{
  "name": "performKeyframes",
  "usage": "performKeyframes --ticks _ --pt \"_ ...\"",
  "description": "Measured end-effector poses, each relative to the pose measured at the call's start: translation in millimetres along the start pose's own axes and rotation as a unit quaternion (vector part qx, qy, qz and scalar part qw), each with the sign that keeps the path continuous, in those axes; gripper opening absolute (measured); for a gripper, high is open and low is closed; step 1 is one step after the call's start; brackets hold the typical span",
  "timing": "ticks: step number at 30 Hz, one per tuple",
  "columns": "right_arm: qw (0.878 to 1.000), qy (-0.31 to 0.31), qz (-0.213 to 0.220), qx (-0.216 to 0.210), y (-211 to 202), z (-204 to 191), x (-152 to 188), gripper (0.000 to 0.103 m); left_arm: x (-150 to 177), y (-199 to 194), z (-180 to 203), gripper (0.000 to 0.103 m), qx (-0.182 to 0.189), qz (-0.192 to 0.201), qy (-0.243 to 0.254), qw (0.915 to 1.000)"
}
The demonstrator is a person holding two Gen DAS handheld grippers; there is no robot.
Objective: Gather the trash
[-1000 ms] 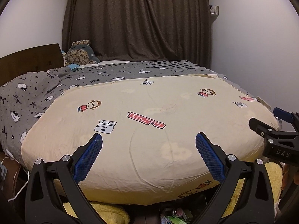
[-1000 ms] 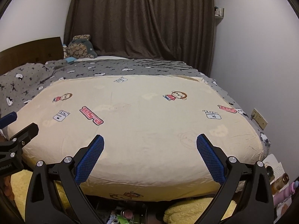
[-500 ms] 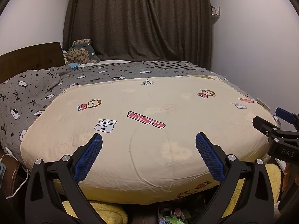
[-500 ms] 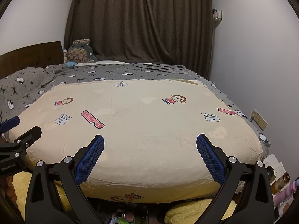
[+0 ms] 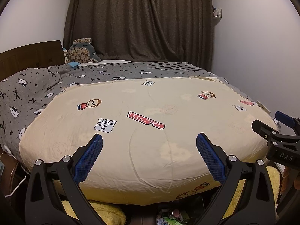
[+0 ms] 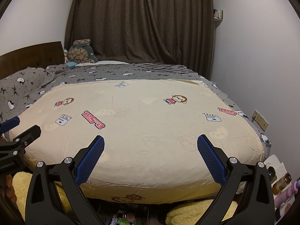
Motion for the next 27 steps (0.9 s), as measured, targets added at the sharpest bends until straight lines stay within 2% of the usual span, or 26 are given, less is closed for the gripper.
performKeyframes --ticks 27 --pt "1.0 -0.003 -0.002 -0.001 1.2 -1.1 0.4 0.099 -1.7 -1.2 -1.3 0.095 -0.006 0.001 -0.001 1.0"
Point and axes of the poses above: each gripper's, at about its wrist camera, not at the fingertips, and y roughly the way its jaws point, z to its right, x to its underside, the point moved 5 cm from there along y, roughly the way its jaws point, and after that the axes turned 6 degrees about y, right-handed, at the moved point
